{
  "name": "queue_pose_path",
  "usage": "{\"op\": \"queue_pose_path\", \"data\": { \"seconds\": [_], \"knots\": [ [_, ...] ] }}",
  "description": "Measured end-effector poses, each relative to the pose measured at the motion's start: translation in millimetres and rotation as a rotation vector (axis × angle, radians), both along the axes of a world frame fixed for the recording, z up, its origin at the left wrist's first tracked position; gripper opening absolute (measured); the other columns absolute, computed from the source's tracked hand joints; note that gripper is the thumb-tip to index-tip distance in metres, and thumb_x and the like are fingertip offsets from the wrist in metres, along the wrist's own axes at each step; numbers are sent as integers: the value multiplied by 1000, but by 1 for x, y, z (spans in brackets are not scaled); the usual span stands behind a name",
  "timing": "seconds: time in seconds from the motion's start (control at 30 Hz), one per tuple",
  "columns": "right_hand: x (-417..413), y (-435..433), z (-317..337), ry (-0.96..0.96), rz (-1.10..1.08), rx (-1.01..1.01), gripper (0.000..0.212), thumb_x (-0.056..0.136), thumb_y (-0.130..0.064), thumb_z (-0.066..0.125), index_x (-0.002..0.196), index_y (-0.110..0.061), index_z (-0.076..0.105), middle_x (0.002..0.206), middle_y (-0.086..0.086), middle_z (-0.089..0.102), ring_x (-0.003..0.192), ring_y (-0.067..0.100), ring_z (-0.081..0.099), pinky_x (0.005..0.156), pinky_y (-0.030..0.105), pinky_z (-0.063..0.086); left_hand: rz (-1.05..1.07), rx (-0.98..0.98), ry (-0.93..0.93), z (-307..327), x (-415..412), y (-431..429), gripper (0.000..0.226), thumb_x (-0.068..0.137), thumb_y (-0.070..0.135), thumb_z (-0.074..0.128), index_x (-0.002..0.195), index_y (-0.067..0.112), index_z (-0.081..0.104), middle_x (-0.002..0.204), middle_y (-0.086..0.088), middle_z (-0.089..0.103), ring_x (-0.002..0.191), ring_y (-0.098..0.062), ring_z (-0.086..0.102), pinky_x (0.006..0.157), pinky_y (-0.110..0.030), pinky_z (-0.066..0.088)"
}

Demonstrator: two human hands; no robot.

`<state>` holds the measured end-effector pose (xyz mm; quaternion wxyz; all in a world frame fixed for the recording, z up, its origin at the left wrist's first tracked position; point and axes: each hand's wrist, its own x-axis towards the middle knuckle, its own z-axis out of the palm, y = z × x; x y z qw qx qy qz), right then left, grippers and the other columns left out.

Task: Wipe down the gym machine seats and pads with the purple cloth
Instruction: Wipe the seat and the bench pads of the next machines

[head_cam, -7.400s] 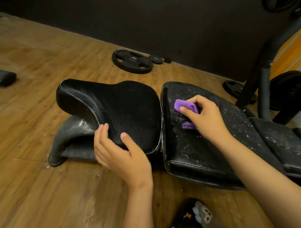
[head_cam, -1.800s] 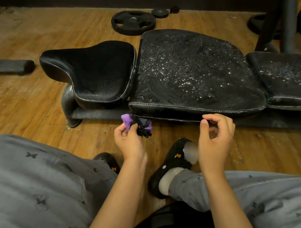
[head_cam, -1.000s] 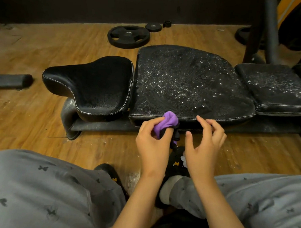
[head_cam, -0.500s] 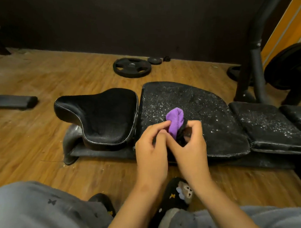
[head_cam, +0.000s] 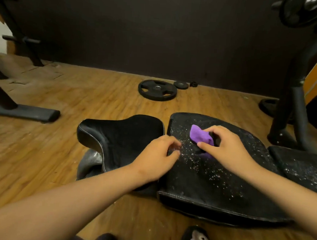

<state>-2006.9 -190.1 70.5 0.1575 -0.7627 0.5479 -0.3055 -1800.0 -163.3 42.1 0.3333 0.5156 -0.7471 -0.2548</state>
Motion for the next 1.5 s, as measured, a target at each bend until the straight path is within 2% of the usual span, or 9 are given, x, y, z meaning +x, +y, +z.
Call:
{"op": "queue_pose_path", "data": {
  "seconds": [0.2, 0.5, 0.6, 0.73, 0.83, 0.97, 1.07, 1.23, 1.5],
  "knots": [
    [1, -55, -3, -12, 9, 60, 10, 85, -20, 70, 86, -15, 62, 78, -3, 62, 66, -5, 56, 56, 8, 39, -62, -77, -461, -30, 17, -48, 38, 96, 29, 49, 132, 17, 50, 129, 2, 50, 120, -15, 45, 104, -29, 35],
    [32, -148, -17, -261, -107, 106, 9, 91, -18, 62, 98, -13, 60, 95, -3, 59, 88, 16, 61, 71, 34, 55, 100, -112, -264, -44, 10, -122, 38, 97, 29, 49, 133, 16, 49, 126, 1, 51, 121, -15, 45, 103, -31, 37],
    [29, -166, -11, -364, -46, 206, 9, 96, -17, 56, 105, -16, 56, 106, 3, 58, 83, 21, 68, 61, 30, 59, 165, -86, -249, -49, 13, -161, 40, 97, 29, 49, 134, 13, 48, 130, -2, 51, 123, -18, 47, 103, -32, 39],
    [23, -201, -10, -64, 29, 123, 12, 96, -16, 55, 105, -21, 59, 99, -4, 59, 89, 12, 61, 73, 28, 54, 147, -28, -249, -59, 9, -201, 43, 96, 35, 51, 133, 12, 50, 130, -5, 54, 113, -21, 54, 95, -32, 42],
    [30, -236, -8, 32, 55, 116, 12, 96, -12, 54, 104, -20, 58, 93, -3, 60, 78, 7, 59, 57, 10, 47, 153, 11, -229, -65, 7, -217, 41, 95, 41, 52, 124, 12, 56, 121, -4, 59, 108, -21, 56, 92, -34, 45],
    [51, -278, -23, 222, 118, 285, 11, 93, -14, 56, 103, -18, 60, 97, 1, 58, 83, 15, 59, 63, 24, 50, 166, 19, -282, -77, 9, -222, 35, 90, 53, 50, 94, 20, 61, 90, 3, 66, 83, -18, 62, 76, -39, 52],
    [71, -296, -39, 393, 233, 434, 16, 92, -19, 58, 105, -12, 64, 107, 9, 62, 99, 24, 59, 87, 37, 47, 169, -19, -257, -79, 9, -223, 32, 89, 52, 52, 93, 21, 61, 89, 5, 67, 82, -16, 62, 77, -39, 51],
    [82, -308, -45, 472, 312, 524, 21, 91, -29, 61, 106, -16, 66, 108, 7, 66, 103, 25, 60, 99, 46, 43, 162, -26, -244, -79, 9, -222, 33, 89, 52, 51, 99, 22, 63, 91, 7, 67, 84, -14, 62, 78, -39, 51],
    [1, -310, -50, 252, 86, 800, 19, 94, -23, 58, 111, -18, 66, 111, 11, 71, 101, 28, 68, 98, 47, 50, 162, -16, -217, -82, 9, -224, 34, 89, 51, 51, 91, 20, 63, 88, 5, 68, 83, -17, 61, 75, -39, 52]
  ]
}}
